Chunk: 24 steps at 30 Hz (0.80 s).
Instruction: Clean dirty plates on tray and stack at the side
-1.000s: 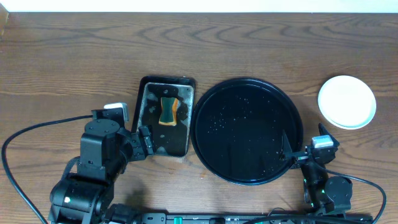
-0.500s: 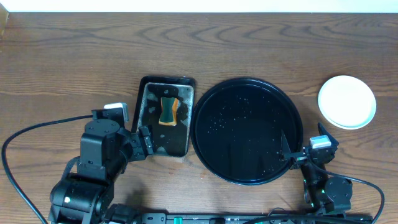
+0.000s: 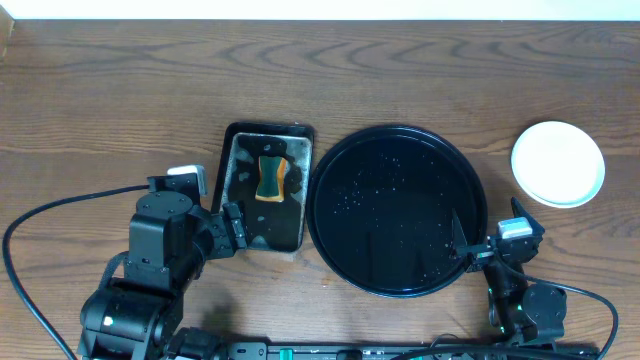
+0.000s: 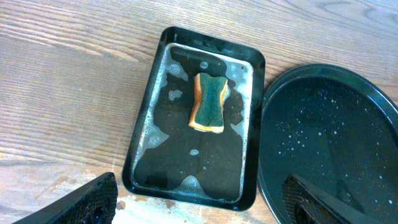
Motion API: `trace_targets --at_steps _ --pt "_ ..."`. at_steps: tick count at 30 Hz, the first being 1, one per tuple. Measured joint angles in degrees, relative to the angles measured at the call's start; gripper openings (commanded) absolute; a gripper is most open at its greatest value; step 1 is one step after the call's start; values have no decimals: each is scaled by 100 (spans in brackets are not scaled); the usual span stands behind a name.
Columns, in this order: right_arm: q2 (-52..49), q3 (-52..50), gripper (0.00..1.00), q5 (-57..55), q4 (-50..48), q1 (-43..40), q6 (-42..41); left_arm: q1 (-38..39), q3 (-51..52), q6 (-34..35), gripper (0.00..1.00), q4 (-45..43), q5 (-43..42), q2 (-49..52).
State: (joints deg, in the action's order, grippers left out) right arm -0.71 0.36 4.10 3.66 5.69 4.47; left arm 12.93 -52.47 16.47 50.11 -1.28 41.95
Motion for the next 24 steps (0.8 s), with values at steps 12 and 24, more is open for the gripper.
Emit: trace_targets --at_steps 12,24 --pt "0 0 99 0 0 0 0 -9 0 -39 86 39 17 -13" --pt "0 0 99 2 0 0 2 -898 1753 -173 86 -1530 -52 -1390"
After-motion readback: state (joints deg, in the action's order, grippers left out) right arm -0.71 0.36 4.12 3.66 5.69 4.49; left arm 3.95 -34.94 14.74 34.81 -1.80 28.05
